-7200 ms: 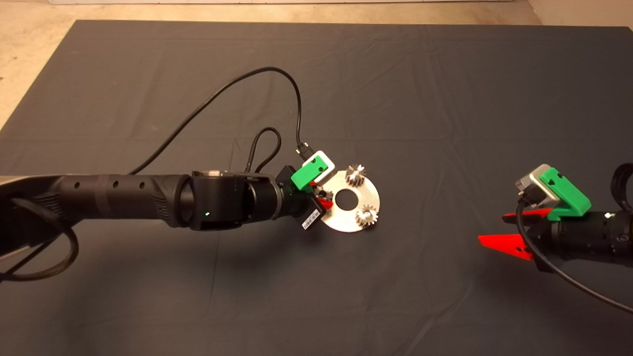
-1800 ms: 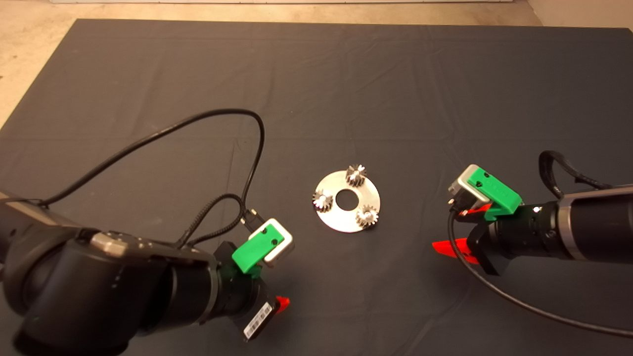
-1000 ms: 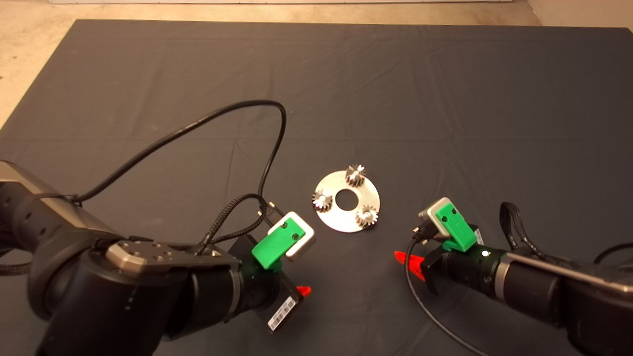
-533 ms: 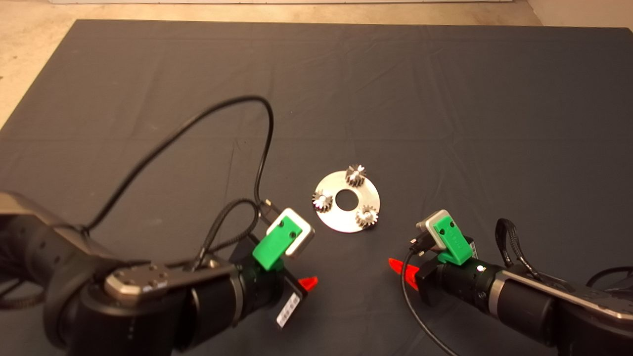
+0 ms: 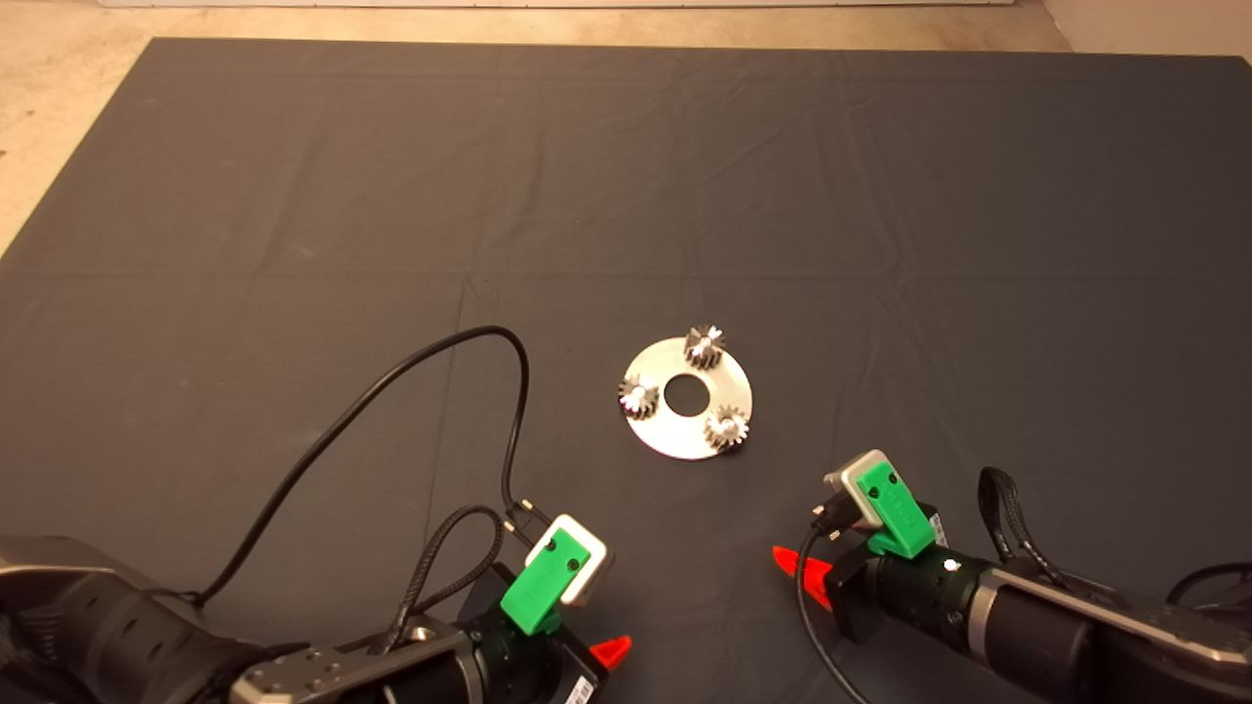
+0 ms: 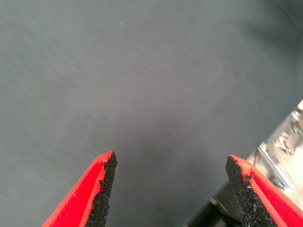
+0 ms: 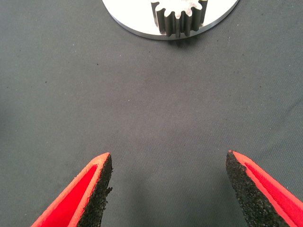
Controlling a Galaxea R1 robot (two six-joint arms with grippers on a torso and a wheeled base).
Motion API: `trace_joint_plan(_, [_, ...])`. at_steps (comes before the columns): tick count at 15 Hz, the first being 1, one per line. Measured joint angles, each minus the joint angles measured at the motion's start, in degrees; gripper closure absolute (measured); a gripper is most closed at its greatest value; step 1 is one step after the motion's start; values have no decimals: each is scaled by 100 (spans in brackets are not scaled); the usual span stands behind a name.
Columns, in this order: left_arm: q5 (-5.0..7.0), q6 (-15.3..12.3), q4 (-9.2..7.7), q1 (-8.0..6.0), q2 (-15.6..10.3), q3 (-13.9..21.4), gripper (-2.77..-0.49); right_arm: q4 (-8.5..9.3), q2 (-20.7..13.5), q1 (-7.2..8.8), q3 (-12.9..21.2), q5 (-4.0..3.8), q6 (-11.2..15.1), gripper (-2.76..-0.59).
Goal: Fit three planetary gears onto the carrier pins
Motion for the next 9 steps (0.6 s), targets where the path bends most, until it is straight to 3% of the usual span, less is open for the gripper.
trace_joint_plan(9, [0, 83, 61, -6, -13, 0, -161, -4, -50, -33, 0, -7, 18, -178])
